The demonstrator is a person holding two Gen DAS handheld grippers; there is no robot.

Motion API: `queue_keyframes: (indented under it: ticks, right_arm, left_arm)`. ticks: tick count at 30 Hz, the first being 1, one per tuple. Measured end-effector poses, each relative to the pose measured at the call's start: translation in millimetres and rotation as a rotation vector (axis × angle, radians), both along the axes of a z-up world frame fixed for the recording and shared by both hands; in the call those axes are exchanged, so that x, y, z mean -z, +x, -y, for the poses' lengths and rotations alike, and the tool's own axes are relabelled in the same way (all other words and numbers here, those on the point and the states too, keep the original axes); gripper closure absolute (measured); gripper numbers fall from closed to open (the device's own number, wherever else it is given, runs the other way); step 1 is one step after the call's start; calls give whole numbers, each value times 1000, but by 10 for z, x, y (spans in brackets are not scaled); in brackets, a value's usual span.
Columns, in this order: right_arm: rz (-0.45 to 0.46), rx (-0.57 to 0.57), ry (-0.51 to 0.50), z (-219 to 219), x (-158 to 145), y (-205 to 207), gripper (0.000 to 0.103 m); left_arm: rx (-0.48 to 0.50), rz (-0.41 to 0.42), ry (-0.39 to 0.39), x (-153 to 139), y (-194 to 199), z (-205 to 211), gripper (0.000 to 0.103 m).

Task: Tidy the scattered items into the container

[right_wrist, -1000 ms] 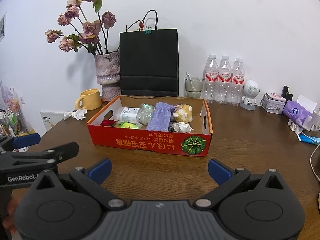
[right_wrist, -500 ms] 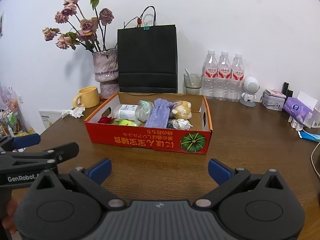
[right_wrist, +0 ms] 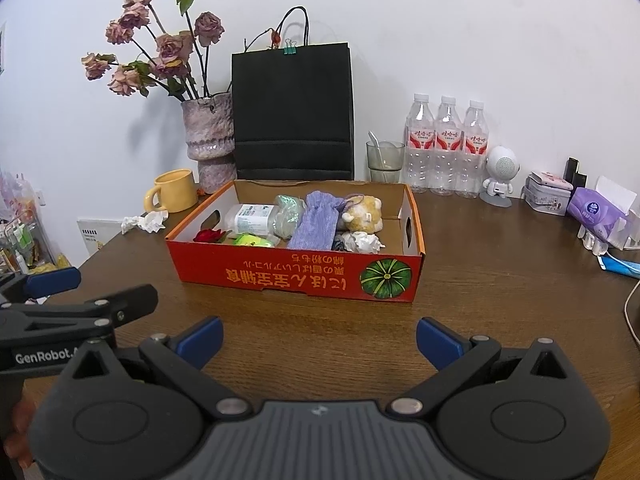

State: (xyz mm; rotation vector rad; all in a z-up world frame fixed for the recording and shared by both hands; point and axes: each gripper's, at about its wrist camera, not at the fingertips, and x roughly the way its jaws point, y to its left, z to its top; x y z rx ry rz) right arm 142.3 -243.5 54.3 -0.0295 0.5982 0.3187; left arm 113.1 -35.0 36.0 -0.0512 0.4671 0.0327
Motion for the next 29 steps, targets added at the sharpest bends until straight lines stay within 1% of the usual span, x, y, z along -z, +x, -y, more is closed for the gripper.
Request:
queue_keyframes:
  ticks: [25, 29]
  right_arm:
    - [-5, 9, -2, 22, 45, 12, 0]
    - [-8, 11, -4, 25, 56, 11, 0]
  left_arm:
    - [11, -10, 0, 24, 24, 1, 0]
    - [19, 4, 20, 36, 23, 10, 0]
